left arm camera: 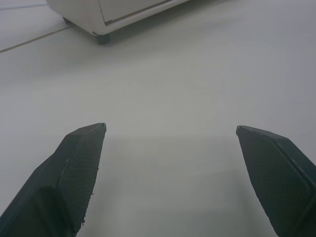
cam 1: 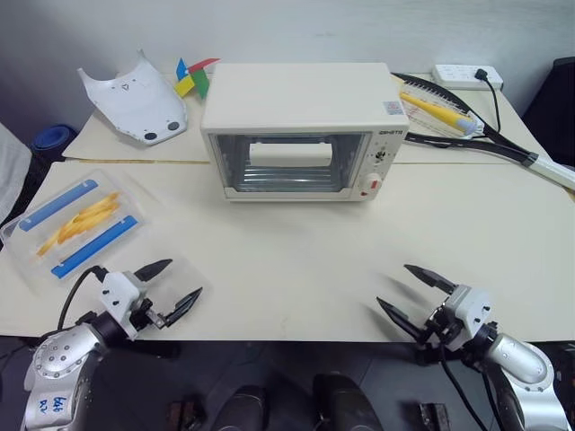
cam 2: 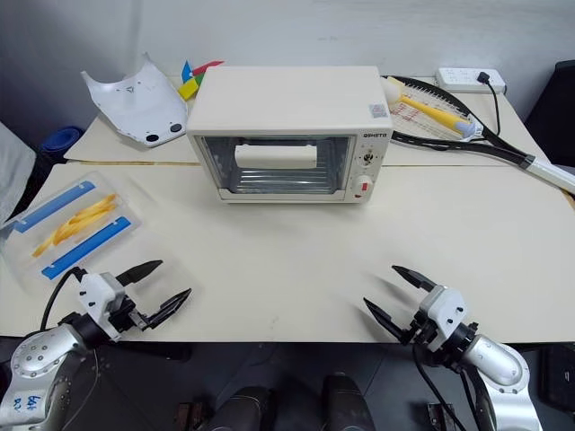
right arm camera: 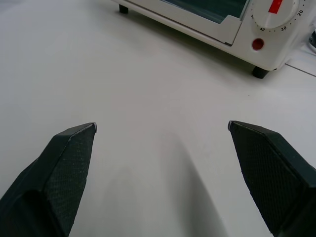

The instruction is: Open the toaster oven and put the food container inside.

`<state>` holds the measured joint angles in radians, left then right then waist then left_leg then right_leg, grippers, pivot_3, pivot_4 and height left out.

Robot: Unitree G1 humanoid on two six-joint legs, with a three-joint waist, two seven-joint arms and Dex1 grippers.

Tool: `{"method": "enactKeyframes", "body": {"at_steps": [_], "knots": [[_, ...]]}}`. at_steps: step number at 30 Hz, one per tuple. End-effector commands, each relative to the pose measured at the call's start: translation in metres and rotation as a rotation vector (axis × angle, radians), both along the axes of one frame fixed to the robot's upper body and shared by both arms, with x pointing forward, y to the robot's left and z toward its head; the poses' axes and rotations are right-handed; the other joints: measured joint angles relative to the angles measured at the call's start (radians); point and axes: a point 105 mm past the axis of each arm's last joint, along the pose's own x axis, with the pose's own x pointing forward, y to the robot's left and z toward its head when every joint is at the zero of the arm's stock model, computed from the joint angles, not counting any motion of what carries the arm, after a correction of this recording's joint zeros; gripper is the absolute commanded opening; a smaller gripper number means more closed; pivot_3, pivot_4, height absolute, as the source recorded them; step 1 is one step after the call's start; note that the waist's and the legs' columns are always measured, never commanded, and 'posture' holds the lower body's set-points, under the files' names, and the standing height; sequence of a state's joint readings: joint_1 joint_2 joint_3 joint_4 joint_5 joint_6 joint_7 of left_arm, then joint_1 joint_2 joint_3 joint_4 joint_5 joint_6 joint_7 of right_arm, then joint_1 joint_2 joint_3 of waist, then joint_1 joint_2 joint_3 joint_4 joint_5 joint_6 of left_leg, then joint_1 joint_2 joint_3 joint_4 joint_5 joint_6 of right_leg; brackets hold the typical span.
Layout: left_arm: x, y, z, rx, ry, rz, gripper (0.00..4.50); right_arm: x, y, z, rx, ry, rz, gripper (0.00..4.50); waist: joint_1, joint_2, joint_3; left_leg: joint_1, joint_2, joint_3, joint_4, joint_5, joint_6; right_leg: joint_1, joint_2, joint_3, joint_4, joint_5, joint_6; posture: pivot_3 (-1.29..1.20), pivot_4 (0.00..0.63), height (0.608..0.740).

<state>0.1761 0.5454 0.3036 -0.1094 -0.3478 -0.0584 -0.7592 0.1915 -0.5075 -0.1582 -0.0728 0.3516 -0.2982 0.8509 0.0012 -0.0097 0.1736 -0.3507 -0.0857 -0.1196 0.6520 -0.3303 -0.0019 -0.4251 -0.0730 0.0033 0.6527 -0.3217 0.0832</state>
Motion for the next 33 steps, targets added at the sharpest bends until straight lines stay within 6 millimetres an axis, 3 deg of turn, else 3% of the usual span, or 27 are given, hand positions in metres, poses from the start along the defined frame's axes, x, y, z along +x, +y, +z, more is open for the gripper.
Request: {"method": "enactKeyframes", "body": {"at_steps": [1, 6, 9, 14, 24, 31, 33], "knots": [[0.0, -0.003, 0.015, -0.038, -0.017, -0.028, 4.5, 0.01, 0.014, 0.022, 0.056, -0.07, 0.037, 4.47, -0.004, 0.0, 0.0, 0.0, 0.0, 0.0, 0.0, 0.0, 0.0, 0.0, 0.0, 0.0, 0.0, 0.0, 0.0, 0.0, 0.15, 0.74], [-0.006, 0.005, 0.046, -0.189, 0.006, -0.099, 4.5, 0.031, 0.039, 0.066, 0.126, -0.112, 0.113, 4.47, -0.005, 0.0, 0.0, 0.0, 0.003, 0.001, 0.001, -0.001, -0.001, -0.001, 0.002, 0.001, 0.001, 0.0, 0.0, 0.0, 0.15, 0.74], [-0.014, 0.019, 0.074, -0.2, -0.005, -0.117, 4.5, 0.058, 0.053, 0.099, 0.146, -0.111, 0.124, 4.47, -0.006, 0.0, 0.0, -0.001, 0.003, 0.0, 0.001, -0.001, -0.002, -0.002, 0.002, 0.001, 0.001, 0.0, 0.0, 0.0, 0.15, 0.74], [-0.024, 0.025, 0.082, -0.185, 0.007, -0.105, 4.5, 0.081, 0.066, 0.131, 0.139, -0.121, 0.151, 4.47, -0.002, 0.001, 0.0, -0.001, 0.003, 0.0, 0.0, -0.001, -0.002, -0.002, 0.002, 0.0, -0.001, 0.0, 0.0, 0.0, 0.15, 0.74], [-0.035, 0.009, 0.077, -0.28, -0.012, -0.088, 4.5, 0.093, 0.122, 0.151, 0.131, -0.108, 0.335, 4.47, -0.006, 0.001, 0.001, -0.002, 0.003, 0.0, 0.001, -0.002, -0.001, -0.002, 0.002, 0.0, -0.002, 0.0, 0.0, 0.0, 0.15, 0.74], [-0.043, 0.0, 0.076, -0.326, -0.032, -0.061, 4.5, 0.094, 0.138, 0.155, 0.146, -0.097, 0.388, 4.47, -0.007, 0.001, 0.001, -0.002, 0.003, 0.001, 0.001, -0.002, -0.001, -0.003, 0.003, 0.0, -0.001, 0.0, 0.0, 0.0, 0.15, 0.74], [-0.046, -0.005, 0.077, -0.357, -0.039, -0.057, 4.5, 0.083, 0.143, 0.15, 0.089, -0.118, 0.466, 4.47, -0.007, 0.001, 0.001, -0.003, 0.003, 0.001, 0.001, -0.002, -0.001, -0.003, 0.002, 0.001, -0.001, 0.0, 0.0, 0.0, 0.15, 0.74]]}}
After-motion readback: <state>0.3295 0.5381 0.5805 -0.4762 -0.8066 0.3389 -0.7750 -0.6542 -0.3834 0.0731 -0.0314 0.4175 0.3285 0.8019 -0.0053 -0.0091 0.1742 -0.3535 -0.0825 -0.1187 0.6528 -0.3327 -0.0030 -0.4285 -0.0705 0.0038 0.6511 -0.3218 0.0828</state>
